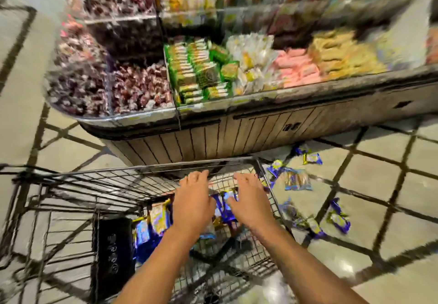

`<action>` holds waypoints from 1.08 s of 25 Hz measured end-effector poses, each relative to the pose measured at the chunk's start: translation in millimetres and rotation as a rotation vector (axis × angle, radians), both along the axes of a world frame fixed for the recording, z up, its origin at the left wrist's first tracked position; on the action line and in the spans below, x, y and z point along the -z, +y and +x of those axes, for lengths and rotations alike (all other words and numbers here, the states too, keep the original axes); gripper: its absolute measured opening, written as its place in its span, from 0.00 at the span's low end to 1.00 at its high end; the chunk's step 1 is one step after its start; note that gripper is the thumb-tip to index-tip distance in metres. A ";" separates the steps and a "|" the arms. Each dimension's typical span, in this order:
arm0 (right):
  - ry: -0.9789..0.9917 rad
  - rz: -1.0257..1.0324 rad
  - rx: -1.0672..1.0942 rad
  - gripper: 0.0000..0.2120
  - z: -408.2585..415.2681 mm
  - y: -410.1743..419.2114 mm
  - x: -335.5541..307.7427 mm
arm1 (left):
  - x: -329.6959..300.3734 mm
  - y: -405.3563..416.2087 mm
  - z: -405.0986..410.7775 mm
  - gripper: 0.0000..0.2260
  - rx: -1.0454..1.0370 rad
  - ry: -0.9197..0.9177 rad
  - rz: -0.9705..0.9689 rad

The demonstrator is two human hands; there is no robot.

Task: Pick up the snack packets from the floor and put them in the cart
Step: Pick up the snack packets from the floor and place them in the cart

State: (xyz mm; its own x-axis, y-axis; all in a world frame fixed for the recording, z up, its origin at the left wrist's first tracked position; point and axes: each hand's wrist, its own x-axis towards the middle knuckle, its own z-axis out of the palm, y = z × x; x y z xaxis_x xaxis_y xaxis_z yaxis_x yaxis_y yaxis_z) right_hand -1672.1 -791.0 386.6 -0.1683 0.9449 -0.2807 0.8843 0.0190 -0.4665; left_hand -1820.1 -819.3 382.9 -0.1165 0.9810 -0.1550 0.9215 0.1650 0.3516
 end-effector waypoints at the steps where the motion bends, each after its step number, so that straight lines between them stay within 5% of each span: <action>1: -0.031 0.047 -0.005 0.27 12.6 -0.7 -13.6 | -12.6 3.8 13.4 0.29 0.013 0.005 0.014; 9: -0.117 0.241 0.104 0.27 157.5 -36.9 -72.7 | -77.9 -3.7 147.4 0.29 0.226 0.107 0.121; 27: -0.176 0.221 0.383 0.25 456.7 -151.5 -81.6 | -75.9 -85.6 466.1 0.27 0.459 -0.004 0.107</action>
State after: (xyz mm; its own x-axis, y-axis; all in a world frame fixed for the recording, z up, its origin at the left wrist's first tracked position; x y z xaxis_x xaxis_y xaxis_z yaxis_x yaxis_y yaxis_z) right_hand -1215.4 -942.5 468.2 0.2358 0.9700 -0.0590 0.9123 -0.2419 -0.3304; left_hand -1354.0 -904.8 458.8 0.3331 0.9416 -0.0499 0.8894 -0.2962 0.3481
